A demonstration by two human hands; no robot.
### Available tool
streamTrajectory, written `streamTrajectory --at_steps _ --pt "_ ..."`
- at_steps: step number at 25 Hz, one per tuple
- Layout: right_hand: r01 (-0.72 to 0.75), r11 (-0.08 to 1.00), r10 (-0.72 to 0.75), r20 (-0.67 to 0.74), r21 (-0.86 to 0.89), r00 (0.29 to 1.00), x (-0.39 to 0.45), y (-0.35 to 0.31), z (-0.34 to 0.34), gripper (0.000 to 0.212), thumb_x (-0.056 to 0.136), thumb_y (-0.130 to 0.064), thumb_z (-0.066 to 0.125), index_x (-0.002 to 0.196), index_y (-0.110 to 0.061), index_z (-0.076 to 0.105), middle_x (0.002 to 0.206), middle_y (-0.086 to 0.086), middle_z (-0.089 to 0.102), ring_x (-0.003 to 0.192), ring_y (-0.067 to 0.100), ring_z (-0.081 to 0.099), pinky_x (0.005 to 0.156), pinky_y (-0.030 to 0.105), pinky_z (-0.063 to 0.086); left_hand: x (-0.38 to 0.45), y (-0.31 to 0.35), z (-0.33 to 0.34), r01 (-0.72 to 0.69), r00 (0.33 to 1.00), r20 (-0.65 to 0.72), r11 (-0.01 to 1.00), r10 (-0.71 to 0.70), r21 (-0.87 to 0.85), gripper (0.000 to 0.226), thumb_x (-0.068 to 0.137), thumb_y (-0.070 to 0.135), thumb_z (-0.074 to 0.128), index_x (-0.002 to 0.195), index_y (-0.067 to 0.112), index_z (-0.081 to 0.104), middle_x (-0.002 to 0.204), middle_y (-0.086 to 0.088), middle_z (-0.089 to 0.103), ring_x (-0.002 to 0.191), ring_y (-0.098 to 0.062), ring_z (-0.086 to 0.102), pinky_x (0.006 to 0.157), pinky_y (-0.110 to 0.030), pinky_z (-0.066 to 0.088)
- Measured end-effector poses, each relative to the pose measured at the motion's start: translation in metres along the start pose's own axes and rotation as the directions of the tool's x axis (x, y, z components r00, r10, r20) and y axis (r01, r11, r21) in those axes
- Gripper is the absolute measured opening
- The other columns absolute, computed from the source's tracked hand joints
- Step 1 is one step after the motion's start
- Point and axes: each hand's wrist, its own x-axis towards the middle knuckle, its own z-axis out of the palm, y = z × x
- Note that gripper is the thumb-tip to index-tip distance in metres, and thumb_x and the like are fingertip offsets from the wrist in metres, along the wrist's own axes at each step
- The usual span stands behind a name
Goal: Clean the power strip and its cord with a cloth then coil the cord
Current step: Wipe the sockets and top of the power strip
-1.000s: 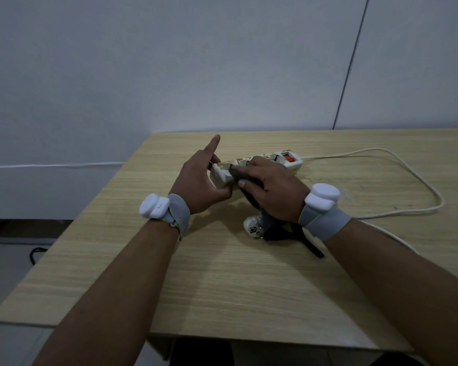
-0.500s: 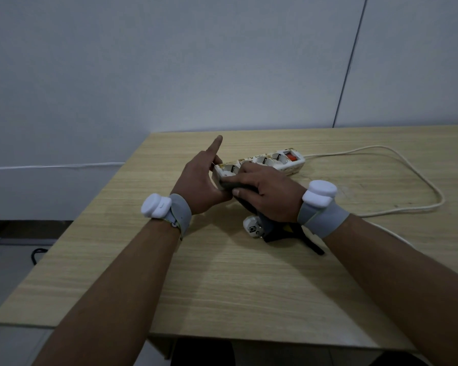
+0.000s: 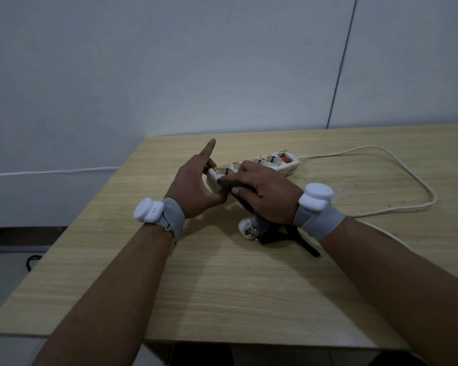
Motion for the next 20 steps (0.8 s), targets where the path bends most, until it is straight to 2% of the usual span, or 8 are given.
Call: streamTrajectory --at_steps 2,4,11,16,18,20 --pt "-0.003 0.999 0.003 0.016 -0.032 1.000 -0.002 0.001 0.003 0.034 0.095 -0.023 0.053 0.128 -0.025 0.059 0.094 -0.005 0.046 0.089 0.014 0.049 0.078 0.033 0.043 -0.001 -0.001 0.000 0.009 1.000 0.002 1.000 -0.009 -0.008 0.106 0.063 0.023 0.078 0.153 0.019 0.021 0.106 0.000 0.056 0.095 -0.014 0.056 0.086 -0.023 0.043" --pt "-0.033 0.997 0.034 0.020 -0.066 0.999 -0.002 0.006 0.001 0.034 0.094 -0.024 0.055 0.127 -0.027 0.060 0.094 -0.001 0.049 0.089 0.019 0.052 0.077 0.036 0.045 -0.002 -0.003 -0.001 0.014 1.000 0.005 1.000 -0.014 0.005 0.107 0.064 0.021 0.080 0.153 0.020 0.021 0.104 0.002 0.057 0.093 -0.013 0.056 0.084 -0.021 0.043" --pt "-0.212 0.948 0.212 -0.024 -0.235 0.977 -0.013 0.059 -0.023 0.034 0.090 -0.026 0.058 0.124 -0.027 0.064 0.099 0.010 0.057 0.097 0.030 0.055 0.082 0.035 0.044 -0.004 -0.011 -0.002 0.041 0.999 0.010 0.999 -0.041 -0.006 0.106 0.067 0.021 0.082 0.153 0.023 0.021 0.103 0.004 0.057 0.091 -0.010 0.055 0.078 -0.004 0.034" --pt "-0.401 0.871 0.389 -0.098 -0.284 0.916 -0.022 0.097 -0.037 0.032 0.090 -0.027 0.056 0.121 -0.028 0.065 0.098 0.012 0.057 0.096 0.034 0.055 0.078 0.032 0.041 -0.005 -0.011 -0.002 0.050 0.999 0.003 0.999 -0.050 -0.013 0.106 0.066 0.021 0.082 0.153 0.024 0.021 0.102 0.005 0.058 0.092 -0.009 0.056 0.079 -0.004 0.036" --pt "-0.448 0.850 0.432 -0.121 -0.277 0.894 -0.023 0.107 -0.039 0.031 0.091 -0.026 0.055 0.120 -0.028 0.065 0.097 0.012 0.058 0.096 0.034 0.056 0.075 0.029 0.035 -0.006 -0.010 -0.002 0.052 0.999 -0.001 0.998 -0.052 -0.020 0.106 0.065 0.019 0.082 0.152 0.024 0.023 0.102 0.005 0.058 0.092 -0.009 0.056 0.079 -0.001 0.036" --pt "-0.484 0.830 0.462 -0.145 -0.278 0.875 -0.024 0.114 -0.040 0.032 0.091 -0.026 0.054 0.120 -0.028 0.065 0.100 0.014 0.060 0.098 0.035 0.056 0.077 0.029 0.036 -0.006 -0.010 -0.002 0.056 0.998 0.002 0.998 -0.055 -0.022 0.105 0.065 0.019 0.083 0.152 0.024 0.023 0.102 0.005 0.058 0.092 -0.008 0.055 0.079 0.000 0.035"
